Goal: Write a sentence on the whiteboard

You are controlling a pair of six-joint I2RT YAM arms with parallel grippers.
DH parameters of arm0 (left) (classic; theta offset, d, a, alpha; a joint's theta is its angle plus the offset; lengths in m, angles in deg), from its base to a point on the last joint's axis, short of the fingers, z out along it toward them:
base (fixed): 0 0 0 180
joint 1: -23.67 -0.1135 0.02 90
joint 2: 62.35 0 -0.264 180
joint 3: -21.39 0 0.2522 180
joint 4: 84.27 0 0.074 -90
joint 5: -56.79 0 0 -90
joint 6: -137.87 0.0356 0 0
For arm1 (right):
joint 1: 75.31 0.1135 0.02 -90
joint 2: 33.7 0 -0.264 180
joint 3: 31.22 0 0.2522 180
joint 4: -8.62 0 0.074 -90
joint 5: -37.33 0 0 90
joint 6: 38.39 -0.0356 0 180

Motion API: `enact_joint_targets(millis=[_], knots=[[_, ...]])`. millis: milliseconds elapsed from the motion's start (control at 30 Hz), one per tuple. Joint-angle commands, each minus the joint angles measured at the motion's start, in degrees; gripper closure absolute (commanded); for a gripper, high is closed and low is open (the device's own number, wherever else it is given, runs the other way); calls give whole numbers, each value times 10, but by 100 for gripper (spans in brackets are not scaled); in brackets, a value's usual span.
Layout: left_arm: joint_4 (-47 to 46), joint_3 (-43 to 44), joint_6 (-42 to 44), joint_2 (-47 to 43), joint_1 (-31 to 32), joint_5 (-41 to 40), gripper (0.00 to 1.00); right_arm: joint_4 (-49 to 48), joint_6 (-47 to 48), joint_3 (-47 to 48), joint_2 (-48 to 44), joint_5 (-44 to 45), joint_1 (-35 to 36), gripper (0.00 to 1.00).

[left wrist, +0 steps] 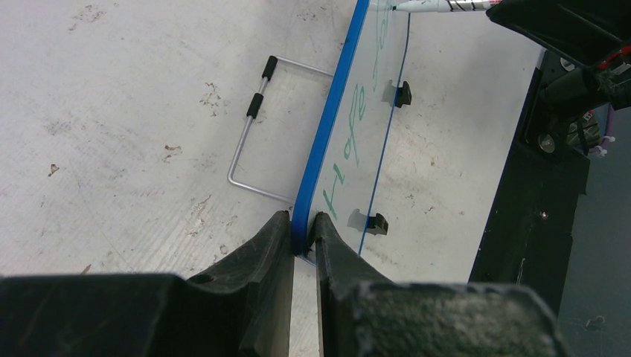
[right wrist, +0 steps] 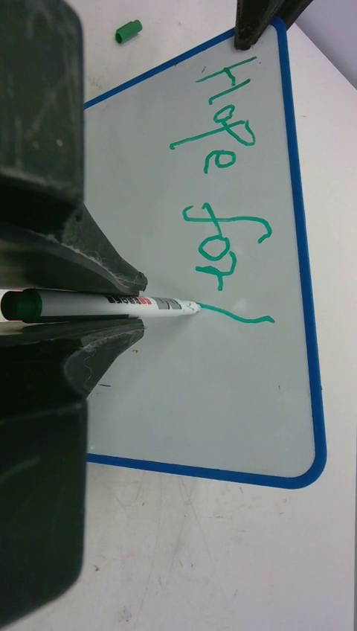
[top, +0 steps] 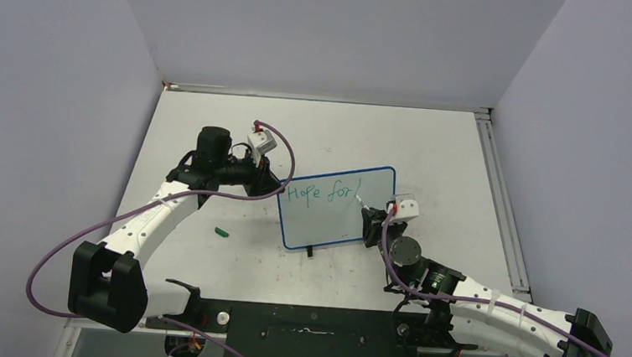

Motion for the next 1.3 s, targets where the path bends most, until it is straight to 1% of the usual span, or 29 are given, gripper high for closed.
enact_joint_targets(millis=[0,167,367,567,733,1033,1133,1267], knots=[[32,5,25,10,1,-17,100,-57,29,2,1,25,1,95],[32,5,25,10,1,-17,100,-66,38,3,3,37,1,95],[32,4,25,10,1,-16,100,-24,24,4,-5,60,1,95],[33,5,25,11,1,-16,100,0,1,1,-6,45,1,95],[33,4,25,10,1,-17,100,-21,-6,-7,7,25,6,95],[32,4,25,11,1,-16,100,-59,-3,-5,30,16,15,95],[33,5,25,11,1,-17,100,-55,0,-3,21,21,19,95],[32,5,25,11,1,-17,100,-33,2,-4,-21,44,26,95]])
